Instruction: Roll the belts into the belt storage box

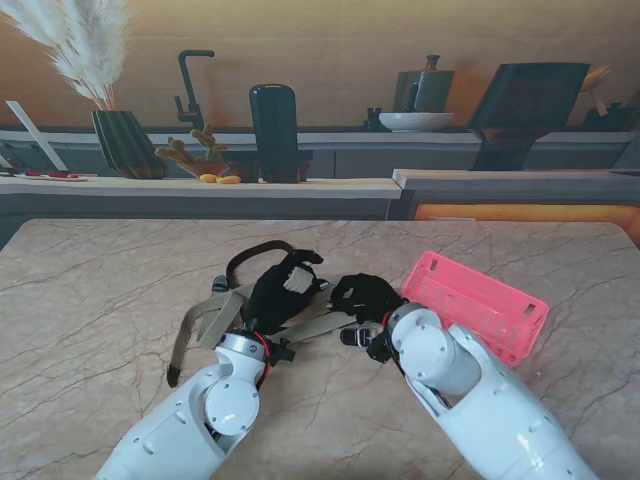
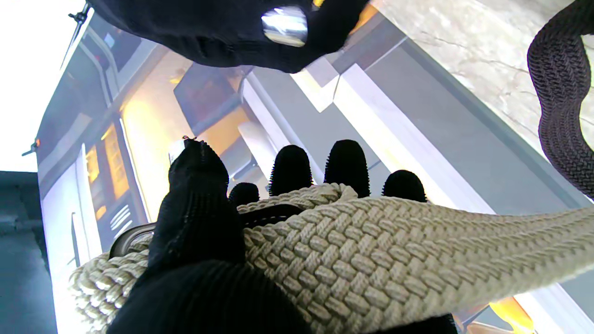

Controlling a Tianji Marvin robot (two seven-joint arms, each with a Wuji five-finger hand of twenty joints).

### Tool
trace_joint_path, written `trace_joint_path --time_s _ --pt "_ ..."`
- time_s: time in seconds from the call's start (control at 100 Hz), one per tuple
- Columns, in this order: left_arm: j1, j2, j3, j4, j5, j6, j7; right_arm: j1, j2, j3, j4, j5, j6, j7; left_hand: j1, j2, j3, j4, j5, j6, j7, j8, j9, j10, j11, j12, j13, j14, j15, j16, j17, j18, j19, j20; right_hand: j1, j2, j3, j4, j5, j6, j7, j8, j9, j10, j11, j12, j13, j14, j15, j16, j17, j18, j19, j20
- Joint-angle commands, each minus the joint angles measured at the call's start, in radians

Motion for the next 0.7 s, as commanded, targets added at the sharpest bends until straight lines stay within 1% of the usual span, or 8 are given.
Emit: trace_joint_path --time_s 0.0,0.08,0.15,0.18,0.33,0.43,0.57,0.69 --pt "-0.002 -0.004 -0.004 -0.011 -0.008 0.016 -0.014 -0.03 0.008 0.015 -0.028 -0.009 -0.032 -0.016 0.124 0.173 0.098 0.047 0.028 -0.012 0.022 -0.005 0.059 -0.05 0.081 0.073 0.081 -0.006 0.07 0.026 0.043 0.013 0.059 0.025 0.033 -0.048 0.036 -0.007 -0.031 -0.04 0.033 -0.012 -0.02 -0.009 -0.014 -0.005 -0.02 -0.021 -0.025 -0.012 0.004 -0.022 0.003 -0.009" --pt "-0.005 -0.001 -0.002 -0.008 -0.011 0.034 -0.026 -0.065 0.014 0.041 -0.054 -0.071 -0.102 -0.046 0.1 0.138 0.104 0.057 0.032 0.008 -0.009 -0.028 0.112 -0.047 0.154 0.157 0.156 -0.006 0.136 0.041 0.109 0.027 0.116 0.034 -0.013 -0.071 0.079 -0.001 -0.044 -0.042 -0.003 -0.004 -0.042 -0.024 -0.024 -0.009 -0.033 -0.039 -0.045 -0.019 0.004 -0.029 -0.017 -0.019" --pt "-0.011 0.001 0.002 0.0 -0.002 0.045 -0.028 -0.094 0.021 0.063 -0.078 -0.108 -0.16 -0.057 0.058 0.079 0.126 0.077 0.046 0.035 -0.031 -0.046 0.18 -0.051 0.199 0.205 0.233 -0.014 0.214 0.053 0.177 0.035 0.195 0.043 -0.102 -0.099 0.135 0.078 -0.054 -0.021 -0.125 0.087 -0.084 -0.034 -0.04 -0.01 -0.06 -0.052 -0.07 -0.021 -0.006 -0.037 -0.046 -0.023" --pt "-0.014 0.002 0.004 0.003 0.004 0.049 -0.03 -0.105 0.024 0.072 -0.089 -0.123 -0.184 -0.059 0.038 0.047 0.139 0.089 0.053 0.047 -0.039 -0.054 0.206 -0.052 0.218 0.215 0.263 -0.012 0.244 0.057 0.2 0.041 0.226 0.047 -0.126 -0.115 0.132 0.086 -0.076 -0.018 -0.142 0.096 -0.103 -0.036 -0.047 -0.011 -0.073 -0.055 -0.078 -0.023 -0.014 -0.039 -0.053 -0.024" --pt "-0.034 0.009 0.022 0.027 0.047 0.06 -0.024 -0.145 0.03 0.1 -0.125 -0.184 -0.27 -0.097 -0.302 -0.13 0.62 0.075 0.076 0.119 -0.145 -0.057 0.312 -0.069 0.304 0.228 0.413 -0.031 0.372 0.054 0.334 0.067 0.374 0.017 -0.175 -0.126 0.01 0.079 -0.18 0.012 -0.205 0.121 -0.19 -0.046 -0.087 -0.019 -0.135 -0.073 -0.142 -0.039 -0.036 -0.05 -0.096 -0.018" --pt "-0.04 0.011 0.03 0.033 0.05 0.065 -0.035 -0.143 0.022 0.091 -0.118 -0.215 -0.307 -0.157 -0.427 -0.166 0.763 0.104 0.089 0.15 -0.203 -0.048 0.341 -0.072 0.326 0.225 0.462 -0.028 0.4 0.06 0.376 0.081 0.41 0.009 -0.198 -0.088 -0.111 0.085 -0.184 0.04 -0.241 0.129 -0.197 -0.039 -0.103 -0.024 -0.138 -0.069 -0.16 -0.044 -0.035 -0.042 -0.108 -0.003" --pt "-0.048 0.017 0.041 0.038 0.065 0.07 -0.051 -0.115 0.016 0.062 -0.095 -0.242 -0.331 -0.191 -0.48 -0.262 0.822 0.089 0.065 0.172 -0.28 -0.07 0.365 -0.08 0.338 0.214 0.498 -0.031 0.408 0.061 0.413 0.095 0.425 -0.006 -0.254 -0.055 -0.226 0.102 -0.165 0.057 -0.263 0.132 -0.188 -0.034 -0.11 -0.028 -0.131 -0.063 -0.166 -0.048 -0.026 -0.032 -0.111 0.008" --pt "-0.052 0.022 0.047 0.039 0.075 0.075 -0.061 -0.091 0.011 0.037 -0.085 -0.232 -0.32 -0.197 -0.496 -0.299 0.844 0.08 0.04 0.187 -0.311 -0.083 0.371 -0.084 0.338 0.21 0.502 -0.03 0.411 0.062 0.427 0.101 0.429 -0.015 -0.28 -0.043 -0.238 0.109 -0.131 0.056 -0.258 0.137 -0.16 -0.028 -0.103 -0.027 -0.111 -0.049 -0.155 -0.044 -0.014 -0.027 -0.102 0.014"
